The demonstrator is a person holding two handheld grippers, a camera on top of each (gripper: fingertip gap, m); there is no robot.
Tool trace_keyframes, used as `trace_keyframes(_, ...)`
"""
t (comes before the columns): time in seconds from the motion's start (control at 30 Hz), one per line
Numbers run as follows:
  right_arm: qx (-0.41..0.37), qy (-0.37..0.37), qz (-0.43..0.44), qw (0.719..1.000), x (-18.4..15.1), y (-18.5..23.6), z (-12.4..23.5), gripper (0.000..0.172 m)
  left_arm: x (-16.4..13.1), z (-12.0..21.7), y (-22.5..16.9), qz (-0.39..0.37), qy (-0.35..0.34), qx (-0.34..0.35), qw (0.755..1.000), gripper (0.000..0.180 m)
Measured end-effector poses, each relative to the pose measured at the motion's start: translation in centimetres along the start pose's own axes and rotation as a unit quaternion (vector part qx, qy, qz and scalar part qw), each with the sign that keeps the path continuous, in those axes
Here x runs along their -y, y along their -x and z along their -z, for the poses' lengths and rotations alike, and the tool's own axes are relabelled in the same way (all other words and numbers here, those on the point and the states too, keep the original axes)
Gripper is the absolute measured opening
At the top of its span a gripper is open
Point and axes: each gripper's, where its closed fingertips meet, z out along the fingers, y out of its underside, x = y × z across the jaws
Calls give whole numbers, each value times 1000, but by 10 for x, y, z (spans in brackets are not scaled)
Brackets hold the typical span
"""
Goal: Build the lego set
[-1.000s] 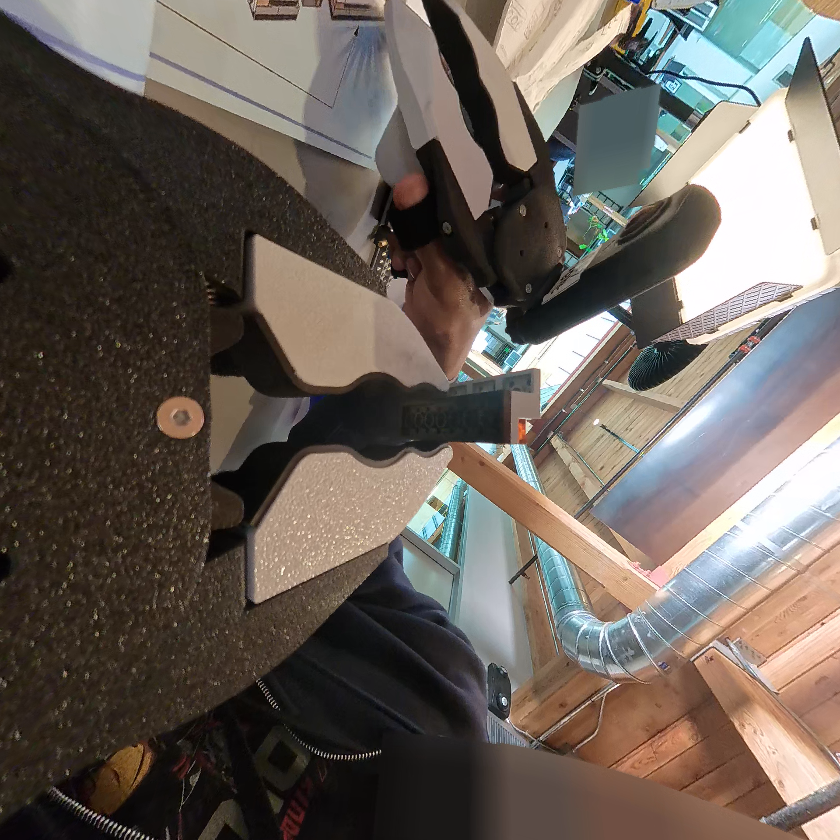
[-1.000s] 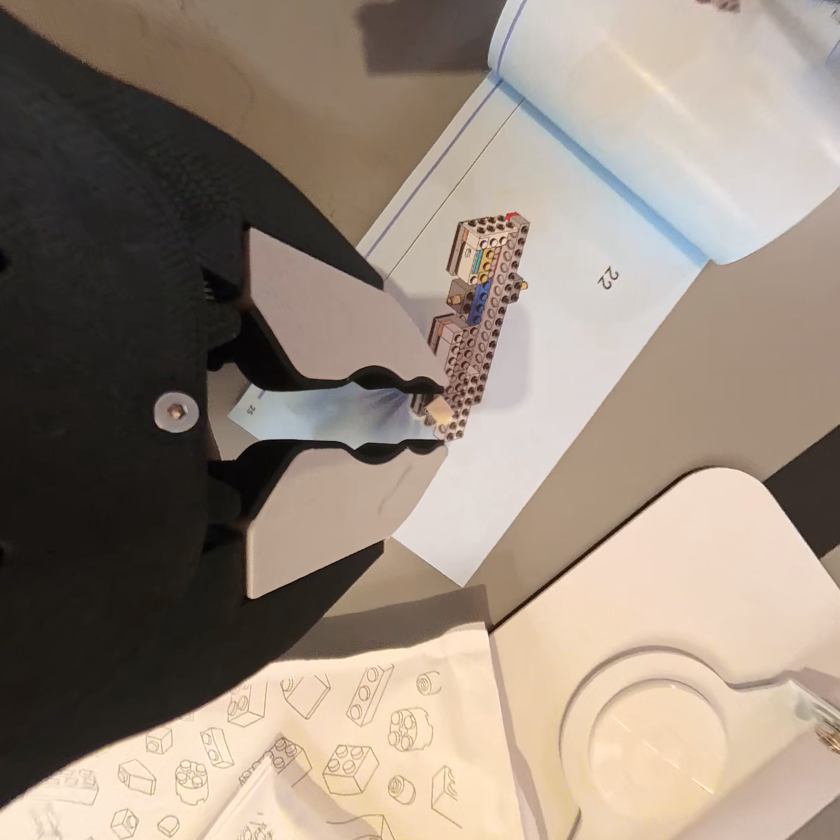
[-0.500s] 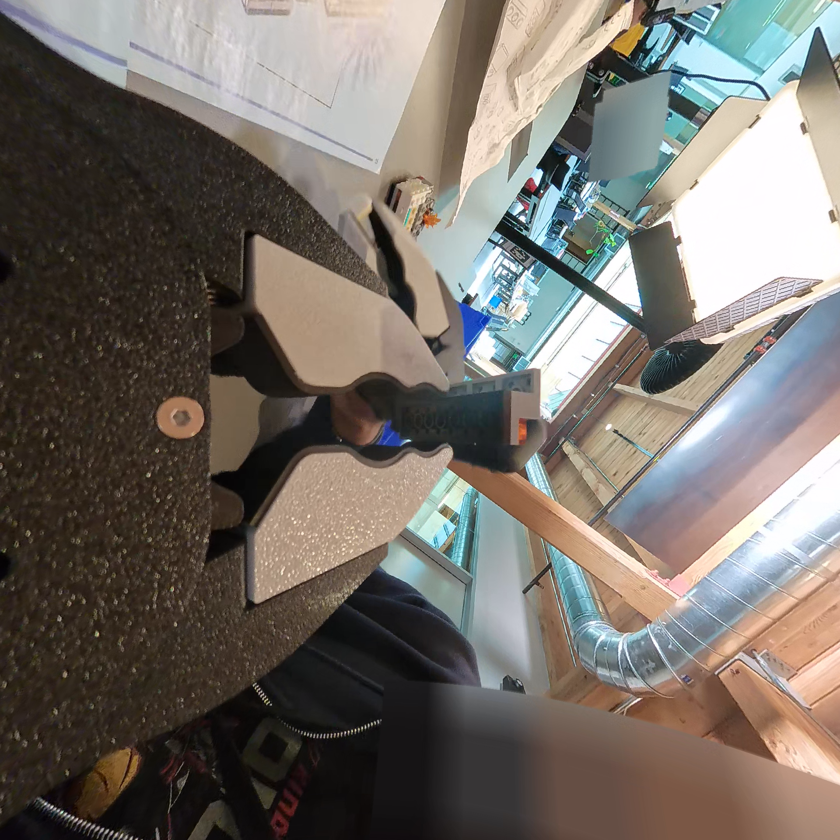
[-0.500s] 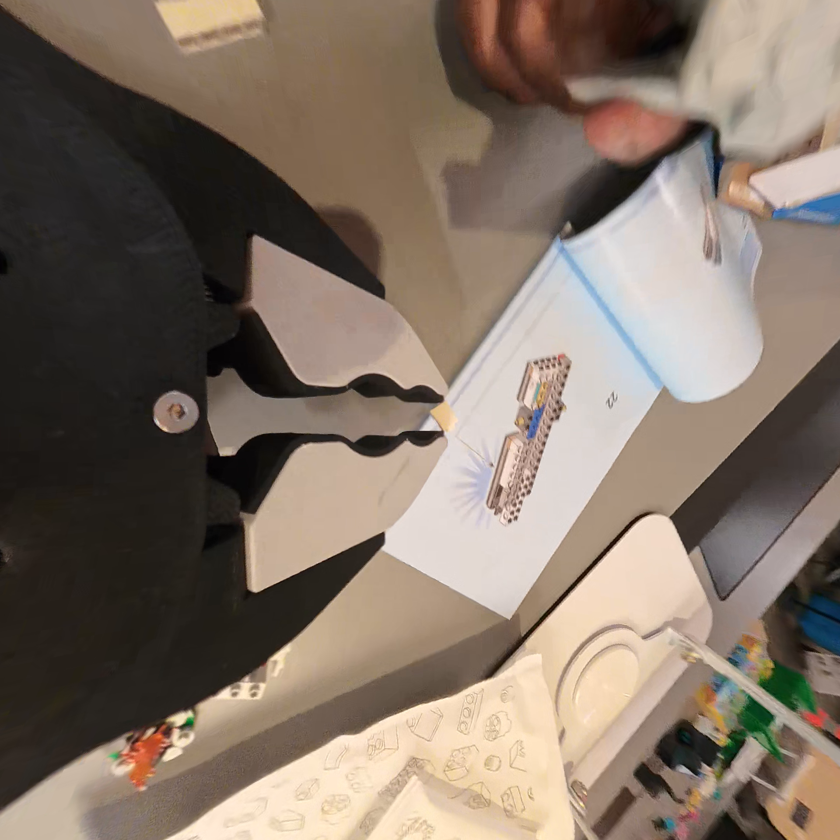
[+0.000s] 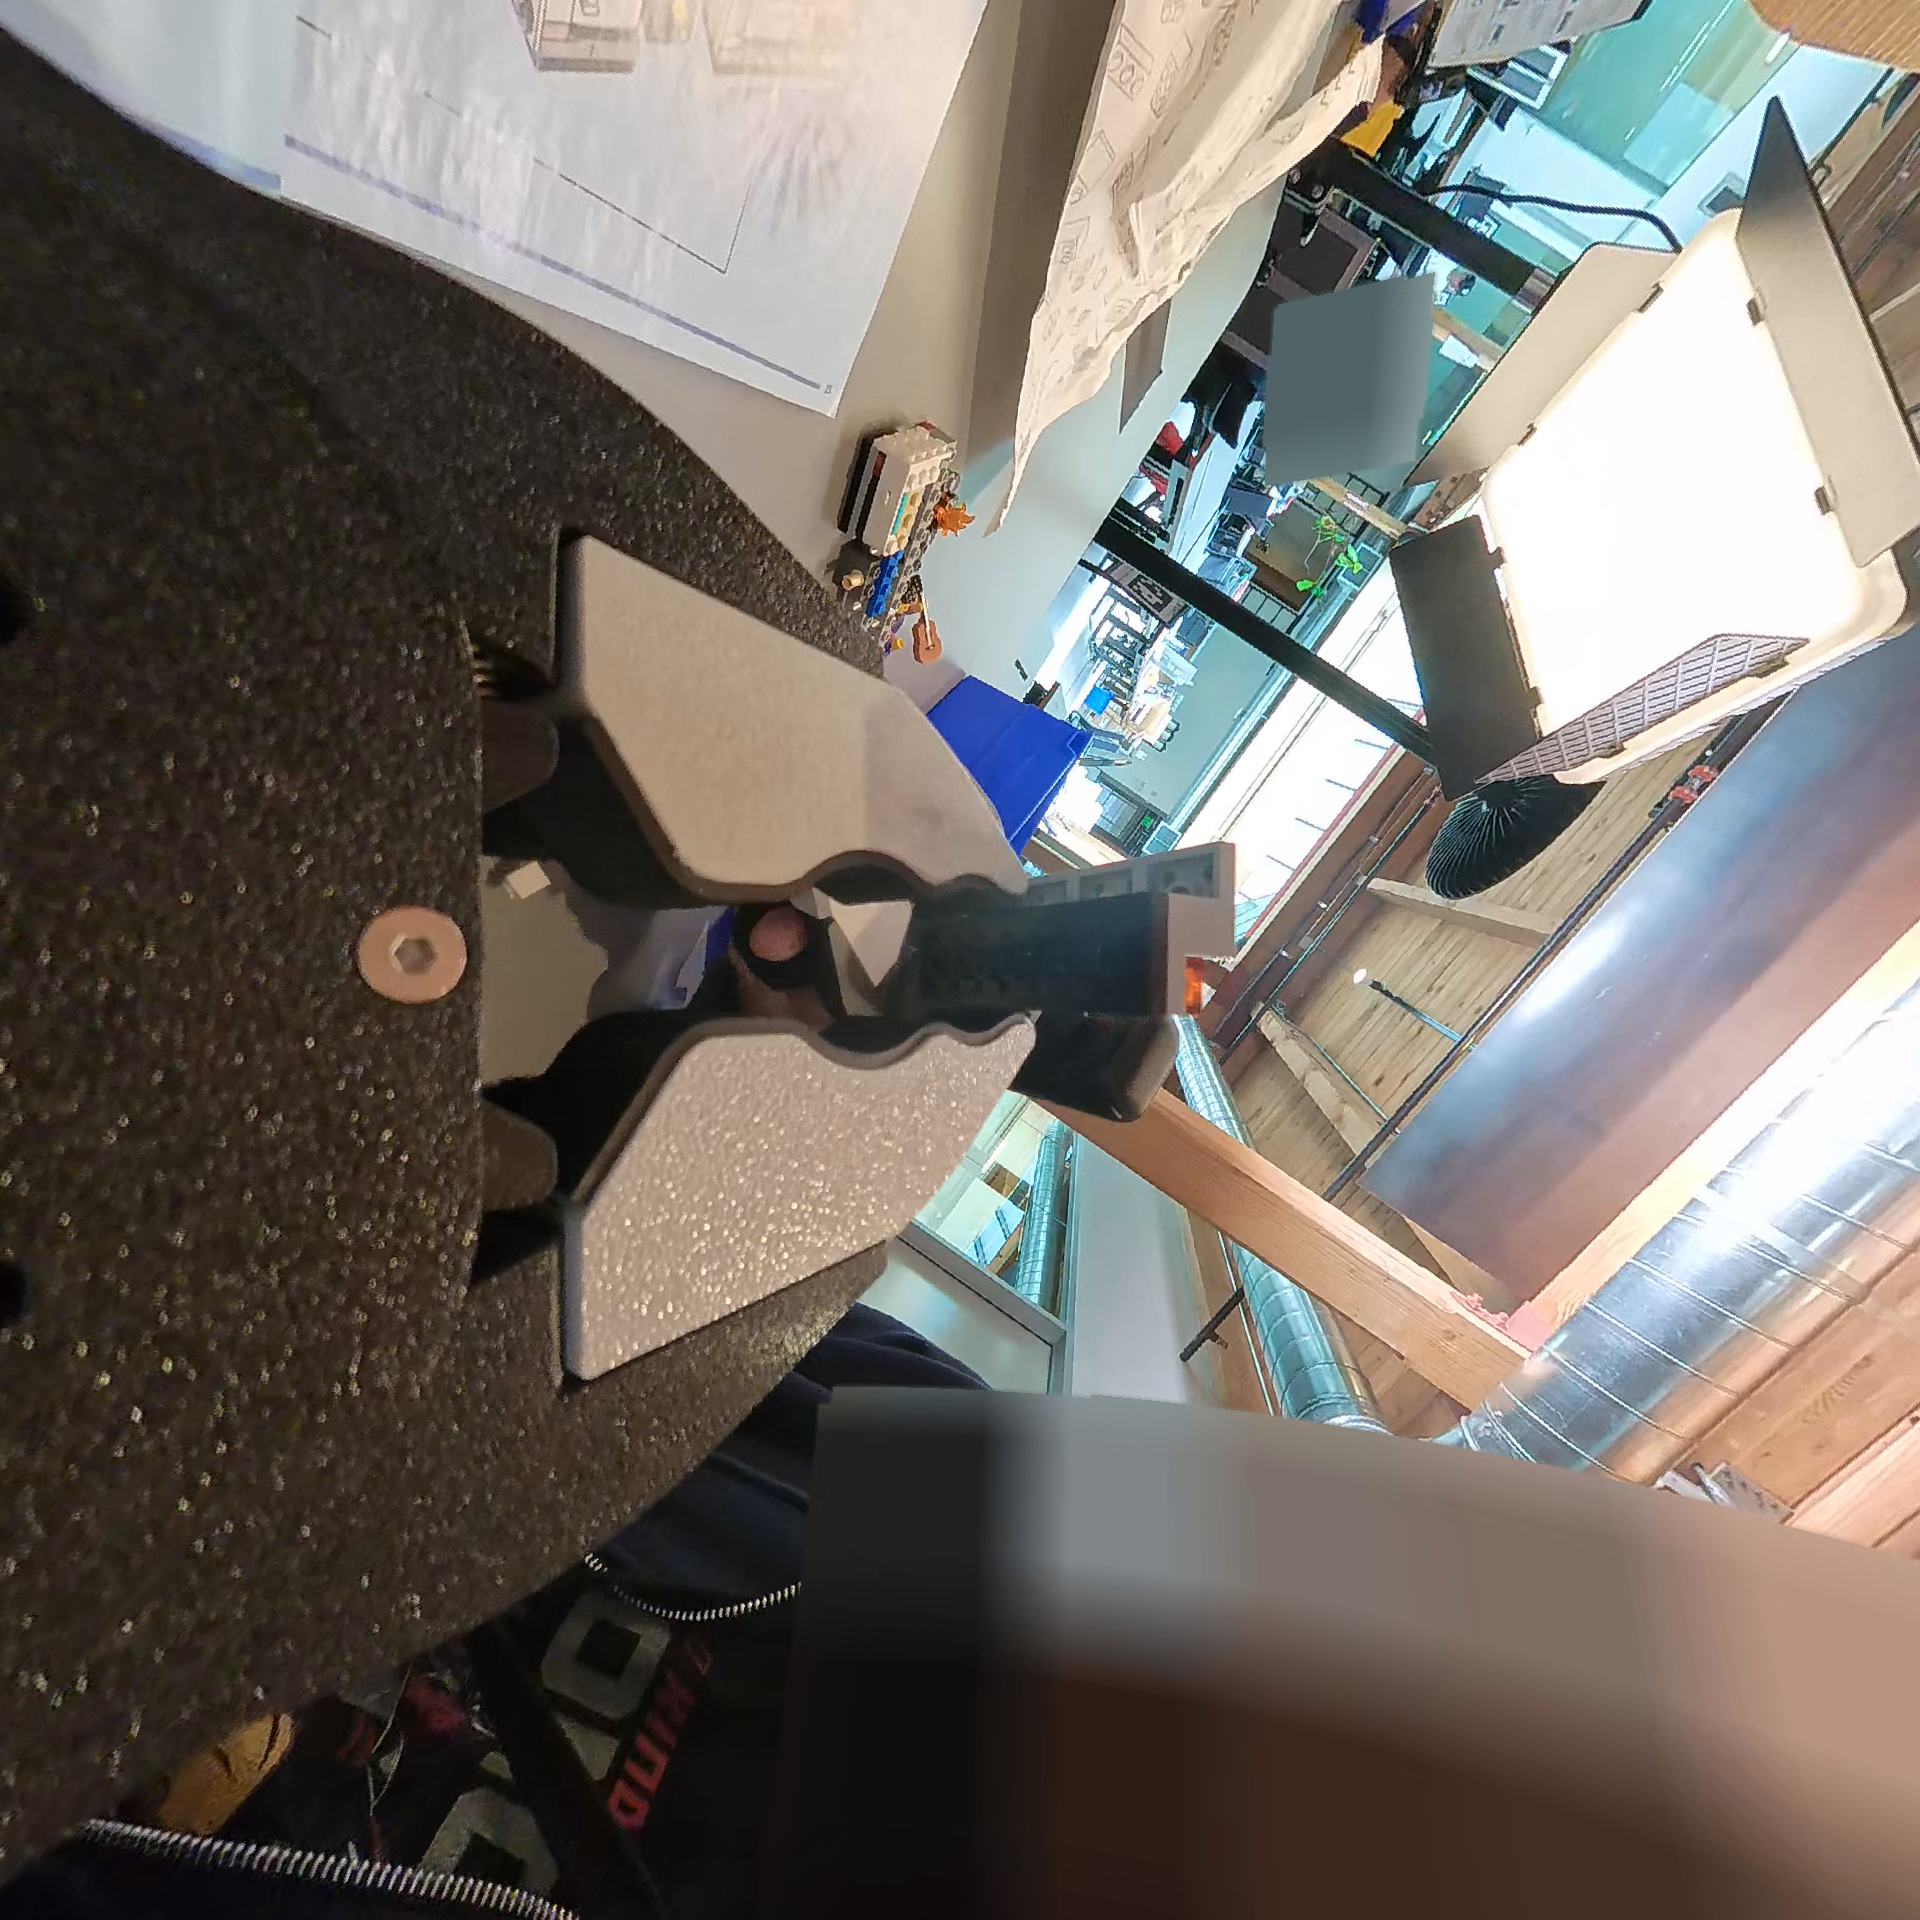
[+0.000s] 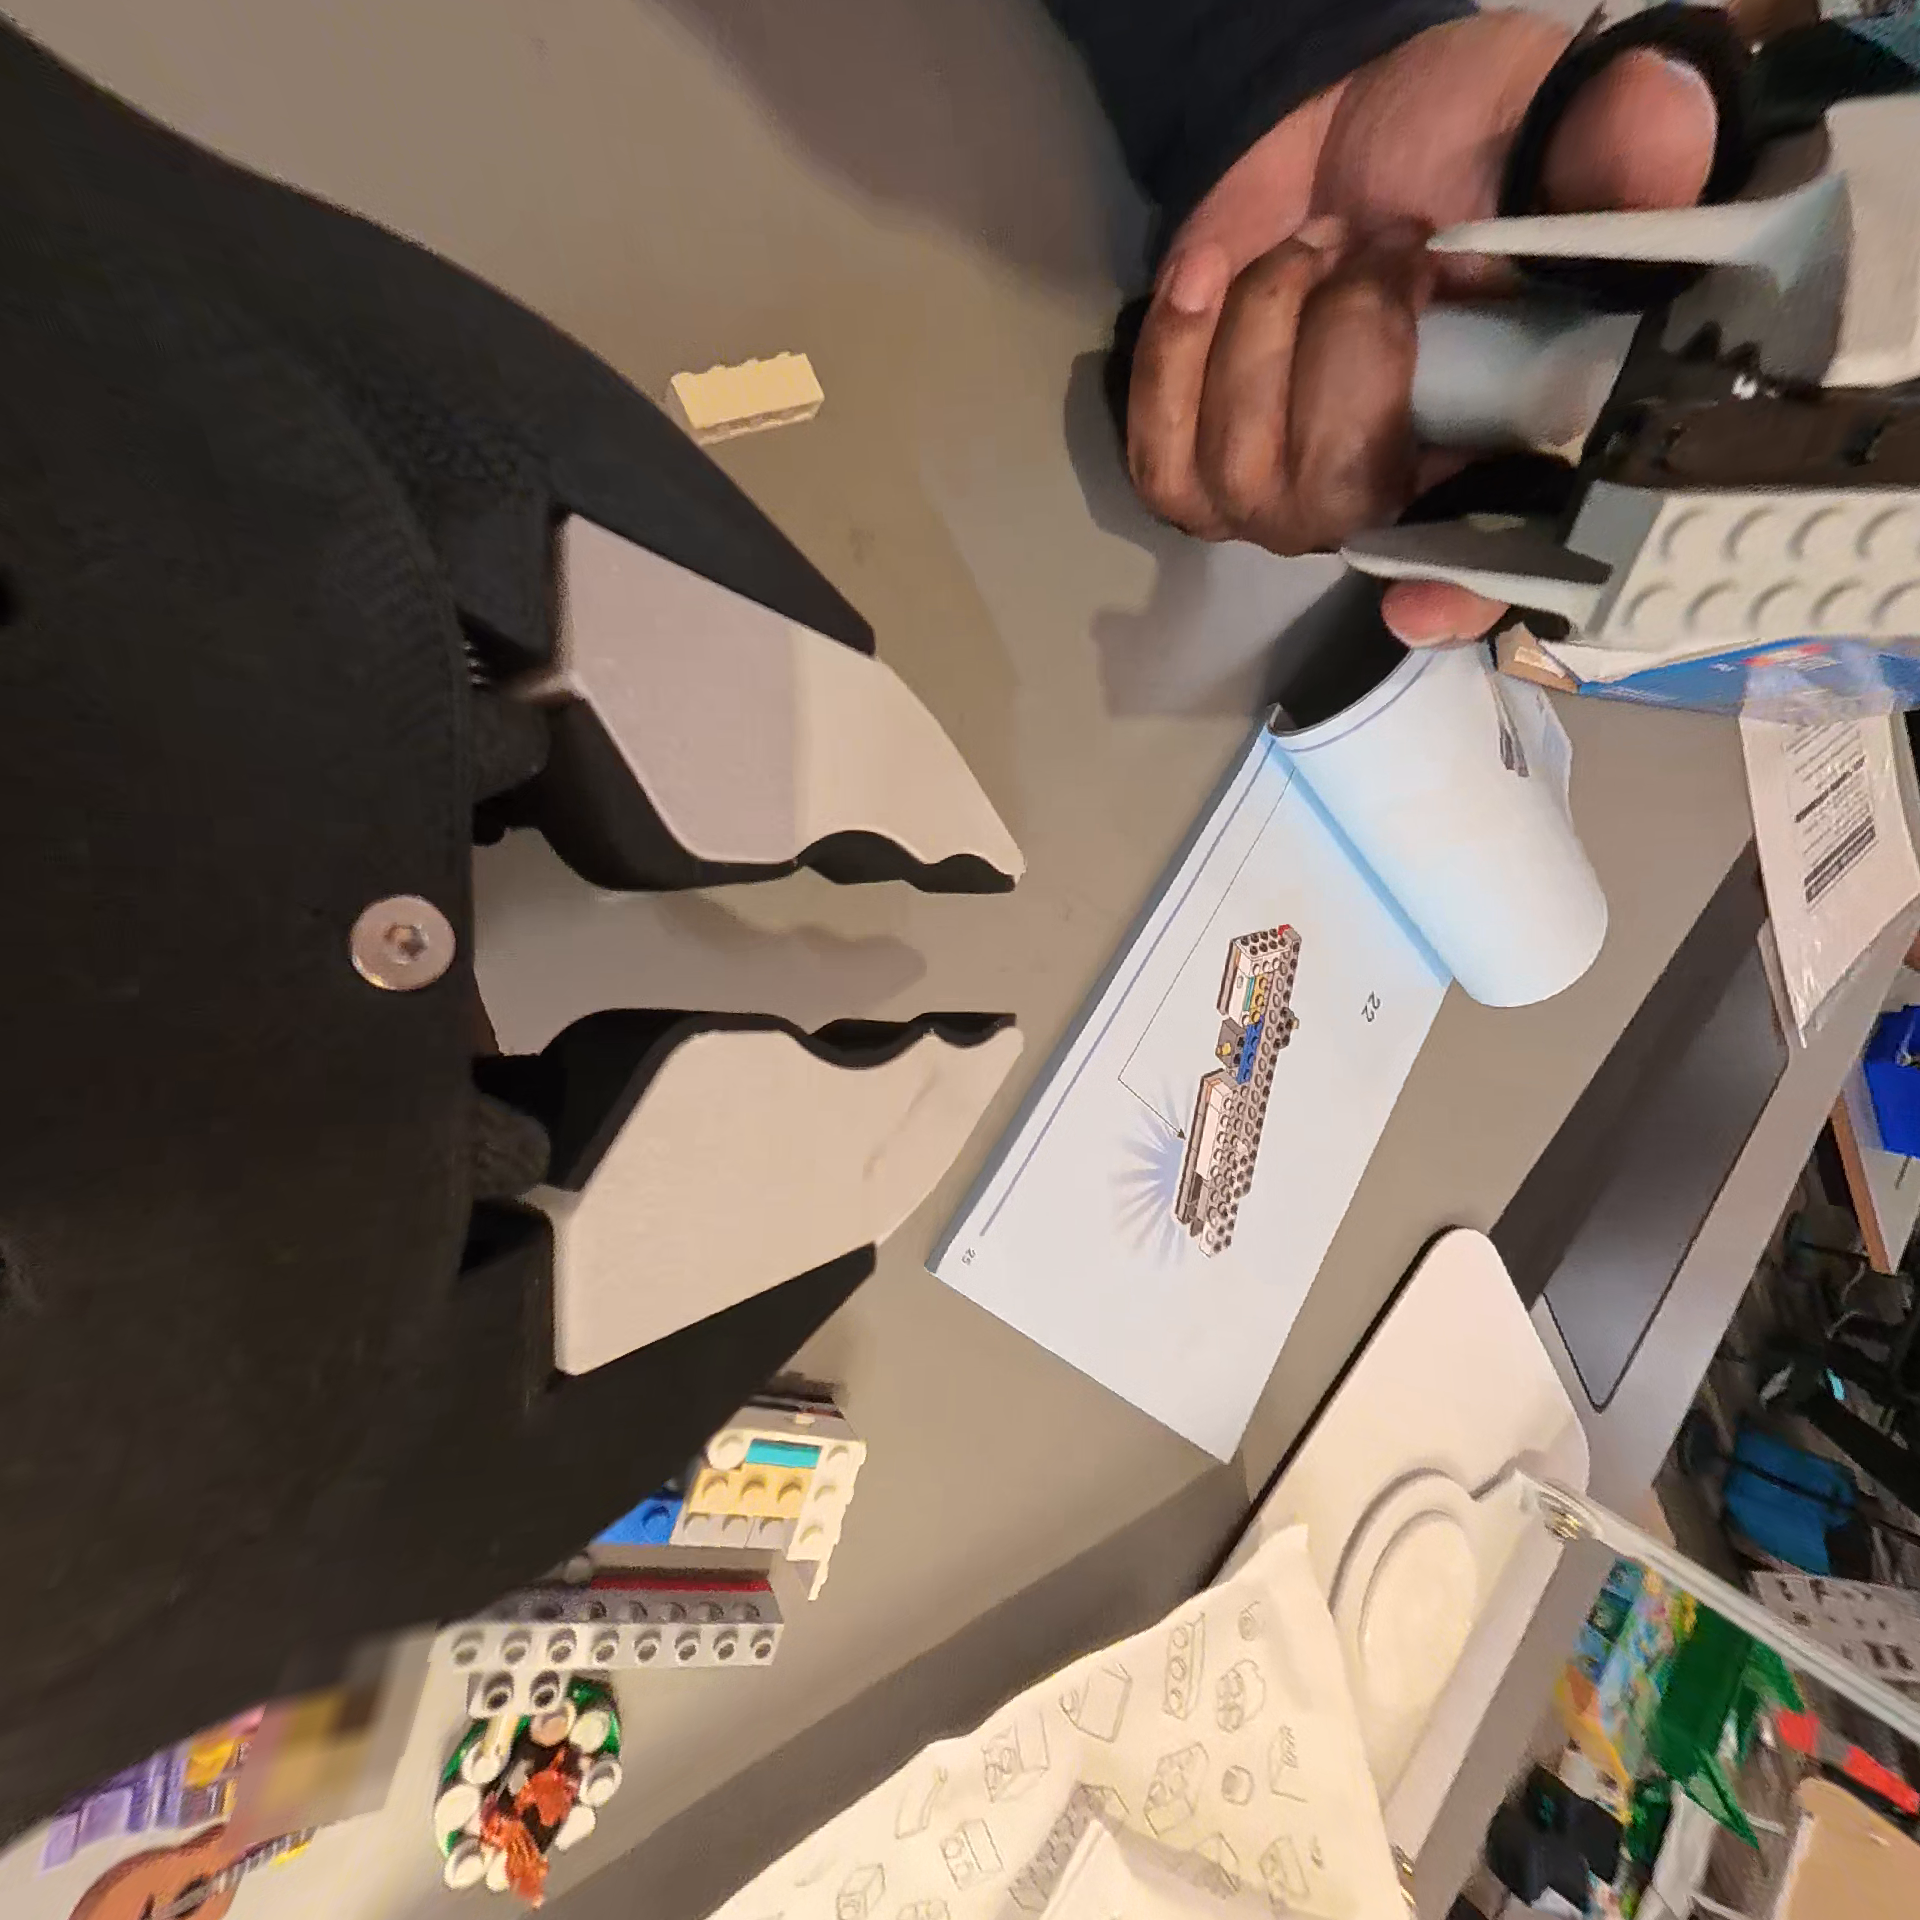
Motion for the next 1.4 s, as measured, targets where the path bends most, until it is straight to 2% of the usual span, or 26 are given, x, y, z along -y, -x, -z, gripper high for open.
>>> trace_keyframes(0.23, 36, 27, 32, 998, -10, 24, -3, 19, -2, -2, 1, 0, 7, 0, 1000, 17)
trace_keyframes(0.4, 141, 89, 147, 975, -39, 78, 18, 20, -5, -4, 0, -1, 13, -1, 1000, 17)
trace_keyframes(0.5, 167, 123, 189, 960, -51, 93, 28, 20, -4, -3, 0, 0, 13, -1, 1000, 17)
trace_keyframes(0.8, 155, 183, 203, 949, -73, 89, 25, 14, -6, -4, 0, -2, 17, -1, 1000, 17)
trace_keyframes(0.83, 153, 183, 201, 950, -73, 88, 24, 8, -6, -4, 0, -2, 17, -1, 1000, 17)
trace_keyframes(0.93, 146, 152, 193, 958, -62, 88, 19, 8, -6, -4, -1, -4, 17, 0, 1000, 17)
trace_keyframes(1.03, 118, 64, 160, 978, -32, 82, 11, 9, -5, -4, -1, -6, 14, 0, 1000, 17)
trace_keyframes(1.13, 114, -5, 124, 986, -9, 79, 14, 13, -4, -2, -1, -9, 14, 3, 1000, 17)
trace_keyframes(1.23, 105, -15, 108, 989, -6, 70, 15, 13, -1, -1, -2, -13, 9, 6, 1000, 17)
trace_keyframes(1.4, 81, 17, 115, 990, -20, 61, 9, 13, -1, -1, -2, -13, 6, 5, 1000, 17)
